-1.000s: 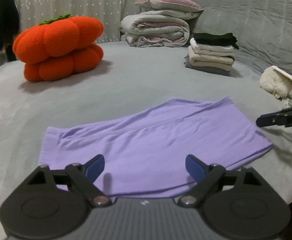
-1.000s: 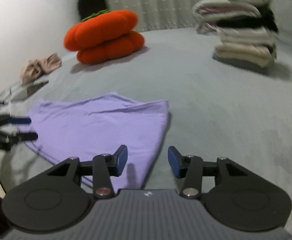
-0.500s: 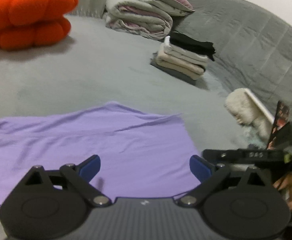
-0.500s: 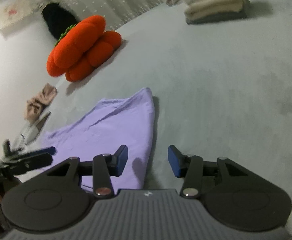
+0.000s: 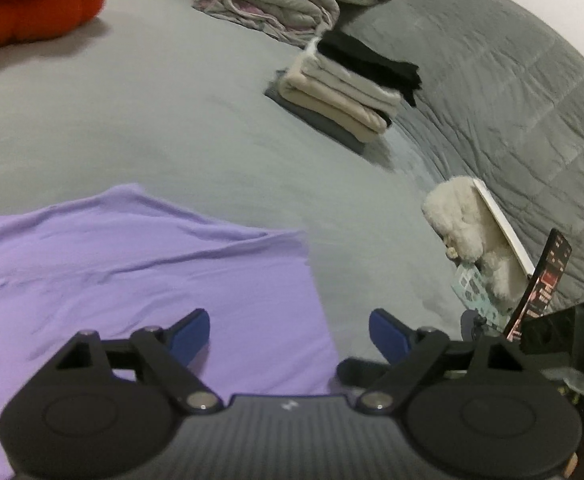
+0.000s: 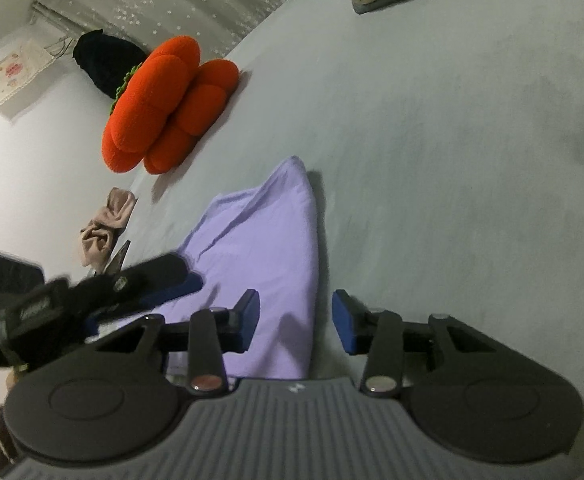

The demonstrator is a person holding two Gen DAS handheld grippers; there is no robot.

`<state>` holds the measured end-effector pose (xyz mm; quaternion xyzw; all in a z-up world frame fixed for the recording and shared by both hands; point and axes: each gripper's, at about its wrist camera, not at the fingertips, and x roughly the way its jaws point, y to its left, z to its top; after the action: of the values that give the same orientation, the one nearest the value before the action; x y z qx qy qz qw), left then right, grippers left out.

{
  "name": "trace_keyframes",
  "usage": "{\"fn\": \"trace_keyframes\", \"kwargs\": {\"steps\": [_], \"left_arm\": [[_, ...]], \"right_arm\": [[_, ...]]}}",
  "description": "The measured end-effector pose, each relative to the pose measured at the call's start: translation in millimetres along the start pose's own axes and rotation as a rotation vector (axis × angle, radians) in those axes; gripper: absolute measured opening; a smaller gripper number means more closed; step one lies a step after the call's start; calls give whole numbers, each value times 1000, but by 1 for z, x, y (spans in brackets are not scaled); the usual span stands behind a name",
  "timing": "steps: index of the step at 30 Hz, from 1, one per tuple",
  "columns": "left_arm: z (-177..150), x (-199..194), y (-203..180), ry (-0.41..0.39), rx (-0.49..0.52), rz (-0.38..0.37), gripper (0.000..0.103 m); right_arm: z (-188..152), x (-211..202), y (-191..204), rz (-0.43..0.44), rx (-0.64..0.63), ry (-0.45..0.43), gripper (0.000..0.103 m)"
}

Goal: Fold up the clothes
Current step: 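Open both grippers and move them over the folded lavender garment, then pinch the garment edge with the right gripper while the left gripper pinches beside it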

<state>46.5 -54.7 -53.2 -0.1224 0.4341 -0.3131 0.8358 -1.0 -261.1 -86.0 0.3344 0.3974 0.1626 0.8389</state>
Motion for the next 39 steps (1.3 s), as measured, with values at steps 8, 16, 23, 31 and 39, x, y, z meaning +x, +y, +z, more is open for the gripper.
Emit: {"fn": "trace_keyframes", "kwargs": {"steps": [8, 16, 23, 31, 39], "left_arm": [[12, 34, -27, 53, 67, 88, 87], [18, 62, -47, 92, 147, 207, 87], [16, 74, -54, 45, 179, 346, 67], [19, 58, -34, -26, 121, 338, 13], [24, 30, 5, -56, -103, 157, 9]], "right_arm": [[-6, -5, -6, 23, 11, -4, 34], [-12, -7, -4, 37, -14, -1, 34], [-16, -5, -3, 45, -23, -11, 34], [-19, -1, 1, 33, -45, -8, 9], [-19, -5, 9, 82, -46, -19, 7]]}}
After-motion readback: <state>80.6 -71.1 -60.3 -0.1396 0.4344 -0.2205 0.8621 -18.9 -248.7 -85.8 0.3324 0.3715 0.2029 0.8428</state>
